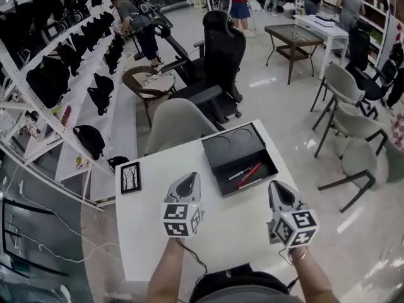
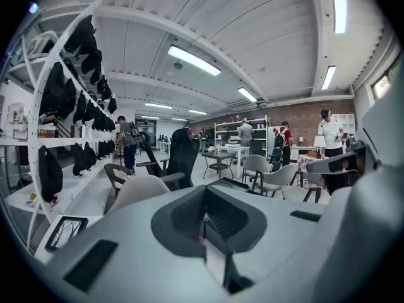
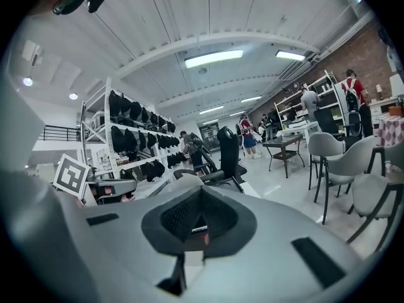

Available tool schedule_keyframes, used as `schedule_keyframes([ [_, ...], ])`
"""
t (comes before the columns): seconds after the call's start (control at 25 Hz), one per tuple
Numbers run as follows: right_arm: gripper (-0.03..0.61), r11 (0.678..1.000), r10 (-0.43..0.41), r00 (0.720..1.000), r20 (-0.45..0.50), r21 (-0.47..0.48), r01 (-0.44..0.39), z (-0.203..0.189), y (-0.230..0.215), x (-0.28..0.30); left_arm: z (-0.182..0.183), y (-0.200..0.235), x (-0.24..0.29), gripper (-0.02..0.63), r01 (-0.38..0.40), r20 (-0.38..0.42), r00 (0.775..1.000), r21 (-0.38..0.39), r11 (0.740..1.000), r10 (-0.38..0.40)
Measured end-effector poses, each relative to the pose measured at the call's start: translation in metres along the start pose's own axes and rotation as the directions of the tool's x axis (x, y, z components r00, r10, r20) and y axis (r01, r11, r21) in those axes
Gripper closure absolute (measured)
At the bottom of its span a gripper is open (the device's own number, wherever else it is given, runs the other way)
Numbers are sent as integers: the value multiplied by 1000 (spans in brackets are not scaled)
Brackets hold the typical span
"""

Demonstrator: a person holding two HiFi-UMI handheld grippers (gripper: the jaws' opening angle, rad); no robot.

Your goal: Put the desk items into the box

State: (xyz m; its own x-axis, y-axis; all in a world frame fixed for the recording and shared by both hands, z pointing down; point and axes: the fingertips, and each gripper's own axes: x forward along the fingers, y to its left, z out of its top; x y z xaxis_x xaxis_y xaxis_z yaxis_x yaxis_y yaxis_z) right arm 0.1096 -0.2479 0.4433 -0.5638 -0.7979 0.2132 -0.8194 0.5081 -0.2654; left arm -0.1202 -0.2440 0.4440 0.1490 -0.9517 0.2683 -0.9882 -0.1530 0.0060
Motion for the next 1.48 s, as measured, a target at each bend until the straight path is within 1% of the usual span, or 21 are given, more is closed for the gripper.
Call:
schedule_keyframes([
  [0.2,575,1000,7,1000,13,-6,-7,2,4,-1,-4,5,-13,607,-16,14,1000,-22,1000,17],
  [0.48,575,999,9,1000,10,-34,-9,3,5,0,-8,4,-18,607,-22,21,1000,-38,999,23],
  [0.8,575,999,15,1000,6,-36,-14,2,6,2,-12,3,-20,607,-17,13,1000,-40,999,18],
  [1.16,575,999,29,1000,11,-37,-29,6,7,2,-7,8,-25,607,-46,35,998,-48,998,48],
  [1.48,575,998,56,998,29,-35,-55,9,13,3,-6,6,-29,607,-58,33,998,-51,997,59],
])
